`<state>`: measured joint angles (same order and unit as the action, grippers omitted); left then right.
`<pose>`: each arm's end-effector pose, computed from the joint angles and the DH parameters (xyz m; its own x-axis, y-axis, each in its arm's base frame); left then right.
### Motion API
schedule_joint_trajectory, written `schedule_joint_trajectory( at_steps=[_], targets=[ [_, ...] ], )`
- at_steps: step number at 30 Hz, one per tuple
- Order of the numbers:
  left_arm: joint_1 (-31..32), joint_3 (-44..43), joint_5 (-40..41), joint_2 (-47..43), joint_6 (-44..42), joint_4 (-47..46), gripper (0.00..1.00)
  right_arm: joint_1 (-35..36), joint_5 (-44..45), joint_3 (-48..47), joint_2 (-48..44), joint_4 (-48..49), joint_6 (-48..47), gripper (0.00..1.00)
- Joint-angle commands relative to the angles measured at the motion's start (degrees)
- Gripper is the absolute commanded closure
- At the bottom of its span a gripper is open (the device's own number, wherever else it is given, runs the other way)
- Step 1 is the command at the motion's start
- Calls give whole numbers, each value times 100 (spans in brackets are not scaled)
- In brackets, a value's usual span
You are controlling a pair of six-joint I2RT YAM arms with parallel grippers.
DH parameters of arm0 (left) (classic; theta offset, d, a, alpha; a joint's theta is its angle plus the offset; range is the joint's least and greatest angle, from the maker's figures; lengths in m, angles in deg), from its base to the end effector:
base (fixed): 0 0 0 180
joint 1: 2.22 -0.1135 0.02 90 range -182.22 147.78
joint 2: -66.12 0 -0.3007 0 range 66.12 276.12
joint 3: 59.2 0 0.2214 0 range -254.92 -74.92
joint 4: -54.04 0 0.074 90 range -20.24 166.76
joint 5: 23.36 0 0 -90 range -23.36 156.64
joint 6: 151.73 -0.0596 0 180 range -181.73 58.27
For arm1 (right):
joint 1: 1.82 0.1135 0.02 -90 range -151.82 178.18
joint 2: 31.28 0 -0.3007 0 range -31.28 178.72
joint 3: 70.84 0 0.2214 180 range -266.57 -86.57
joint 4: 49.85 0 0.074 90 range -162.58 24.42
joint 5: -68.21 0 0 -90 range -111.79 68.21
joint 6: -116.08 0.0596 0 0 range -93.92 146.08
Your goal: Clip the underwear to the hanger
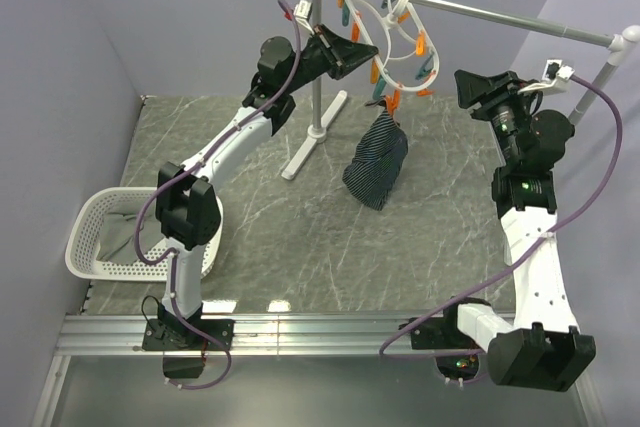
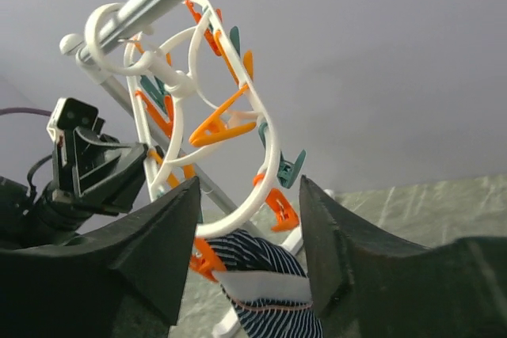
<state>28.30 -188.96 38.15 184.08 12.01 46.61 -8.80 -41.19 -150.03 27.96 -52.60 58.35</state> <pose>0.4137 -0.2769 0.4660 -0.7215 -0.5541 -0.4152 0.5060 -0.0126 -0.8624 0.1996 -0.0045 0.4859 0.1412 0.4901 -0.8602 -0.3261 0.8434 0.4270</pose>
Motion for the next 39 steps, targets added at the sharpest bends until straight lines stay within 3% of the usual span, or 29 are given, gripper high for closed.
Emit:
schedule_joint_trajectory(
  at_steps=[1, 7, 25, 28, 32, 36, 39],
  targets=[
    [68, -251, -1026, -35, 264, -110, 100, 30, -90, -246, 140, 12, 656, 42],
    [50, -233, -1448, -53, 334, -171, 100, 74, -222, -255, 439, 82, 1131, 46],
    [-20, -259, -1818, 0, 414, -242, 100, 356, -389, -263, 1001, 424, 1650, 47],
    [-11, -251, -1844, 17, 414, -233, 100, 364, -556, -307, 1072, 618, 1879, 56],
    [-55, -154, -1801, -26, 387, -321, 99, 364, -670, -351, 1098, 733, 2151, 75],
    [-125, 73, -1757, -140, 317, -365, 80, 364, -680, -395, 1054, 672, 2240, 98],
    [-231, 486, -1625, -482, 89, -444, 57, 364, -644, -421, 967, 575, 2231, 100]
  ],
)
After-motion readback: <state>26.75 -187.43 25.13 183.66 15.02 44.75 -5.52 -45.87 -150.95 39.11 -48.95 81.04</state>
